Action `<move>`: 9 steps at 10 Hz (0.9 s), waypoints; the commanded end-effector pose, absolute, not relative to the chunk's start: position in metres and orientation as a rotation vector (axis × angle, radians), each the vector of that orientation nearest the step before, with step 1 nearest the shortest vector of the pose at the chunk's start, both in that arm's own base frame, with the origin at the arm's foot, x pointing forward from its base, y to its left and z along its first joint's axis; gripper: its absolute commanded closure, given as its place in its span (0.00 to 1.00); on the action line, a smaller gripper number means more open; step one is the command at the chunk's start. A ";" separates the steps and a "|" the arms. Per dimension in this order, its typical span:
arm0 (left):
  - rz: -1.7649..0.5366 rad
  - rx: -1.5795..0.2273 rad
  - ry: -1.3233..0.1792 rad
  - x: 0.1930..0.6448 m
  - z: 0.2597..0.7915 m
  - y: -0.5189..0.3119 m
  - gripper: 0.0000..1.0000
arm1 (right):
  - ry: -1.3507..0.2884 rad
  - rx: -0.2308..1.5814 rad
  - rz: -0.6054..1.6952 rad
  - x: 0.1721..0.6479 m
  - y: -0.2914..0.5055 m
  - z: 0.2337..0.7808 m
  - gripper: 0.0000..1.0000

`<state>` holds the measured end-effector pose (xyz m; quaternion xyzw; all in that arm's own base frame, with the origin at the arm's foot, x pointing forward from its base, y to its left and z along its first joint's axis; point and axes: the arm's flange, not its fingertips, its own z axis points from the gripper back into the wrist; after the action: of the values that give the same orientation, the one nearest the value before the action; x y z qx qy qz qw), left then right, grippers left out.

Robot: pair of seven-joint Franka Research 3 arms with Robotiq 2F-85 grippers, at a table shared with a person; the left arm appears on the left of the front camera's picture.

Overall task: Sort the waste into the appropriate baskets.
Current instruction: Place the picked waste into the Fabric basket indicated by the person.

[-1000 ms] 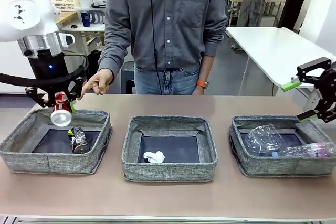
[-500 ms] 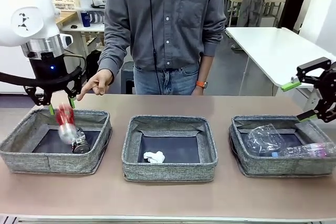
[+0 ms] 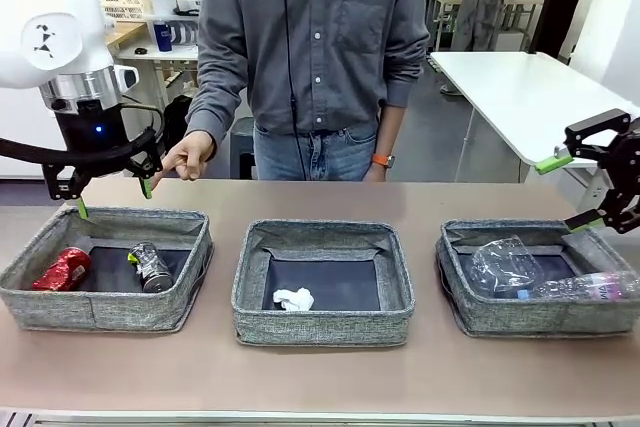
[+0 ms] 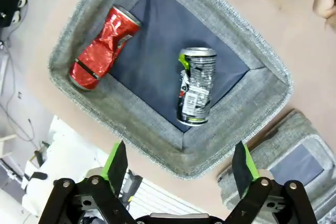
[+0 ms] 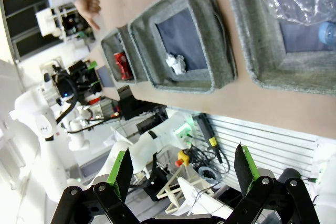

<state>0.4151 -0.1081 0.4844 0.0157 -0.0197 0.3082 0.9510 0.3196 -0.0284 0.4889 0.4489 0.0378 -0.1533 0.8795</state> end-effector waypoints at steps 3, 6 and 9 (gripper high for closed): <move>0.421 -0.257 0.162 0.420 0.511 -0.128 0.00 | 0.072 0.939 -0.315 0.322 -0.028 0.491 0.00; -0.046 -1.010 0.242 0.437 0.526 -0.144 0.00 | 0.072 0.939 -0.315 0.322 -0.028 0.491 0.00; -0.387 -1.630 0.105 0.426 0.502 -0.092 0.00 | 0.072 0.939 -0.315 0.322 -0.028 0.491 0.00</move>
<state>0.4403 -0.1159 0.5266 -0.4795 -0.0107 0.0262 0.8771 0.3196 -0.0284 0.4889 0.4488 0.0378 -0.1533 0.8796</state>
